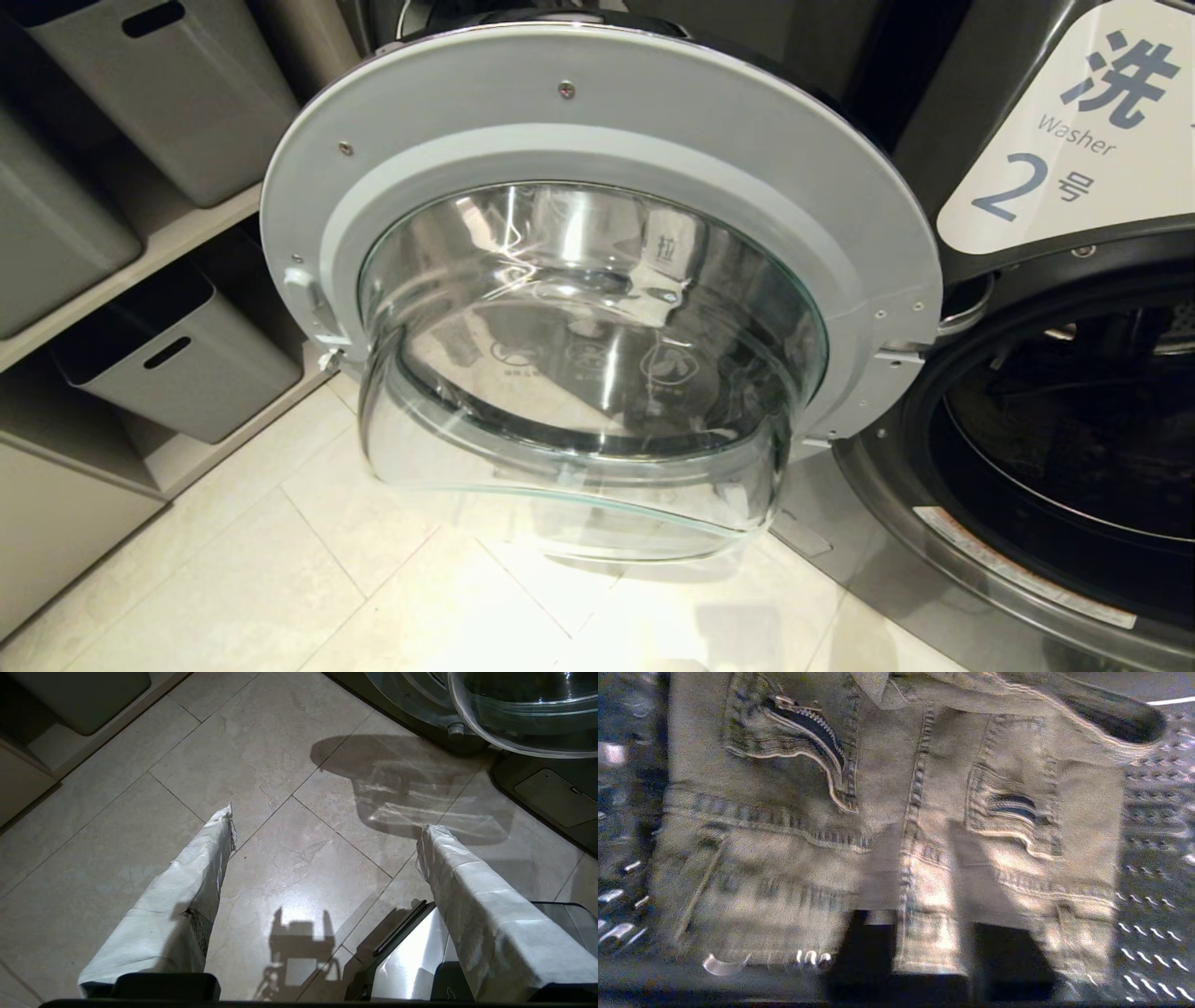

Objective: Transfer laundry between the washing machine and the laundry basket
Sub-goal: Pick a cloth and place it into the basket

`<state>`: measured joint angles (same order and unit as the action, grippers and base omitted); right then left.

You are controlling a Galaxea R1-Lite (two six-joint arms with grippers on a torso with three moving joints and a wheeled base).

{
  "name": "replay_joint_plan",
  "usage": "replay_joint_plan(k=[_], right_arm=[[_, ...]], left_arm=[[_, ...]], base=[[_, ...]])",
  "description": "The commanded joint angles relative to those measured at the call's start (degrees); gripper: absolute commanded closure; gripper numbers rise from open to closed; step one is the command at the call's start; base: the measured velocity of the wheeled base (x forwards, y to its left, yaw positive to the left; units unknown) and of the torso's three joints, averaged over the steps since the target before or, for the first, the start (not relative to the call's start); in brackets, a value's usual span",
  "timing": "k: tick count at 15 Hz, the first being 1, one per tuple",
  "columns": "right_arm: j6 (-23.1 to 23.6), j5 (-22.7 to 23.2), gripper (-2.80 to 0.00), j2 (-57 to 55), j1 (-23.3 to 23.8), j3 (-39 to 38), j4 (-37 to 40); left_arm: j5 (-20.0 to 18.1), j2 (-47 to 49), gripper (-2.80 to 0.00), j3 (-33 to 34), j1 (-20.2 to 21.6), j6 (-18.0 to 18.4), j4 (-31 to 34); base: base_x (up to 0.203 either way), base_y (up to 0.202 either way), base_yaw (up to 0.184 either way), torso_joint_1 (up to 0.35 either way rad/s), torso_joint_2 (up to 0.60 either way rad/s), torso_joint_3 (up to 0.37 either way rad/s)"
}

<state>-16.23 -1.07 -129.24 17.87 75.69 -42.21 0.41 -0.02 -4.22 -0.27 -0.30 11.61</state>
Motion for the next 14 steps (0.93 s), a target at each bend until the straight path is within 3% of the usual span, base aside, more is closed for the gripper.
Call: replay_joint_plan(k=[1, 9, 12, 14], right_arm=[[0.0, -0.2, -2.80, -5.5, -0.6, 3.5, -0.4], [-0.2, -0.7, -2.80, -17.3, -2.0, 21.0, 0.1], [-0.5, -0.9, -2.80, -20.1, -2.0, 23.6, 5.1], [1.9, -4.7, -2.80, -20.4, -1.9, 23.7, 9.8]], left_arm=[[0.0, -0.1, -2.80, 0.0, 0.0, 0.0, 0.1], [0.0, -0.1, -2.80, 0.0, 0.0, 0.0, 0.1], [0.0, -0.1, -2.80, 0.0, 0.0, 0.0, 0.1], [0.0, -0.1, -2.80, 0.0, 0.0, 0.0, 0.1]], base=[[0.000, 0.000, 0.000, 0.000, 0.00, 0.000], [0.000, 0.000, 0.000, 0.000, 0.00, 0.000], [0.000, 0.000, 0.000, 0.000, 0.00, 0.000], [0.000, 0.000, 0.000, 0.000, 0.00, 0.000]])
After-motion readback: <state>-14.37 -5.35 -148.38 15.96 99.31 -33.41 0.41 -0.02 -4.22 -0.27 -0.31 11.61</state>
